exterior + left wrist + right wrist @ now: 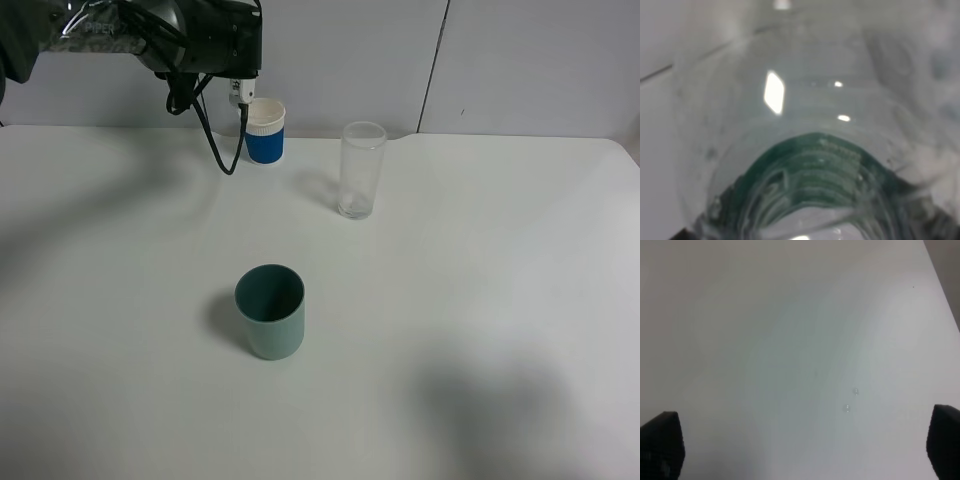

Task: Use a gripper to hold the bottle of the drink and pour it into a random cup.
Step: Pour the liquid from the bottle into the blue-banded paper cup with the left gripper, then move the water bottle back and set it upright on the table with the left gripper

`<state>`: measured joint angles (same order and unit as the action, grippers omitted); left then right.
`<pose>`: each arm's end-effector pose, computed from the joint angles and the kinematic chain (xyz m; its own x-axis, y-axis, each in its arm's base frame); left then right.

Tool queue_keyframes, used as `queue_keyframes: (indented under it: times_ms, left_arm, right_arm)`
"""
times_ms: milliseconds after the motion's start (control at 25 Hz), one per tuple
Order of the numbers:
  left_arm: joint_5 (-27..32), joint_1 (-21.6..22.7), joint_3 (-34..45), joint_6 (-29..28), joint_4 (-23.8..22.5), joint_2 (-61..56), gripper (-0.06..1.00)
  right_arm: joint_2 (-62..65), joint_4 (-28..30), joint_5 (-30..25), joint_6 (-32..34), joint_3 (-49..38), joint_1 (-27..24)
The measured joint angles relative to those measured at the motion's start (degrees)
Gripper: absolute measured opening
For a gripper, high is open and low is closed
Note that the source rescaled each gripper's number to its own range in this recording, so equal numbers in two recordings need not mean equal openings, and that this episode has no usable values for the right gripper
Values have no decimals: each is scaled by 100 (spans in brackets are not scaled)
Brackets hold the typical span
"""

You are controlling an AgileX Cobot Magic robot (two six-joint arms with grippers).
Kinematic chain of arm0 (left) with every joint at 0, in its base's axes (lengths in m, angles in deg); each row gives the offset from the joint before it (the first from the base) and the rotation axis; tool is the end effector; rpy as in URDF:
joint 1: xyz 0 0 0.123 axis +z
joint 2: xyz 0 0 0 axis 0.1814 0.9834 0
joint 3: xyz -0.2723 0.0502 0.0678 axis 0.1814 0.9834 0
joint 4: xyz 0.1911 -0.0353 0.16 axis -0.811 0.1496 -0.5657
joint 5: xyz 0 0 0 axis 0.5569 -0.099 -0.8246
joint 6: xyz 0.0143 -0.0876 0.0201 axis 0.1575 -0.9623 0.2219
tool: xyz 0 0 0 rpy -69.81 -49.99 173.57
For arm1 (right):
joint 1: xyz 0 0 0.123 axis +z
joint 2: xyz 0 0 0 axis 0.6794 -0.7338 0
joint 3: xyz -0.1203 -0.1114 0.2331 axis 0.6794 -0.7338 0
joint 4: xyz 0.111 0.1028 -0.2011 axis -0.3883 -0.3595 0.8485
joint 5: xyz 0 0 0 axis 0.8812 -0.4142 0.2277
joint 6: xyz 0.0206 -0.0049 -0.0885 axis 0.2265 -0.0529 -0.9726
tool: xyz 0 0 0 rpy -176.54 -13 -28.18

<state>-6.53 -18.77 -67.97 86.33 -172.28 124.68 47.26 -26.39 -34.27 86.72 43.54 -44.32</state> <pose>0.4674 -0.1719 0.2108 -0.4638 0.8319 0.3047 0.4107 -0.1029 0.9060 -0.0033 0.0013 0.2719 -0.4710 0.0140 -0.8820 0.0153 0.9999 0.0077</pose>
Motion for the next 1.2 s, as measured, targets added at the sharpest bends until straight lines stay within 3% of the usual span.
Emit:
queue_keyframes:
  times_ms: [440,800,1200]
  left_arm:
    - [-426,0,0,-577,1090,-44,0]
    - [-1204,16,0,-803,2222,-868,0]
    - [-2271,225,460,-821,4374,-2038,0]
  right_arm:
    - [0,0,0,0,0,0]
    - [0,0,0,0,0,0]
    - [0,0,0,0,0,0]
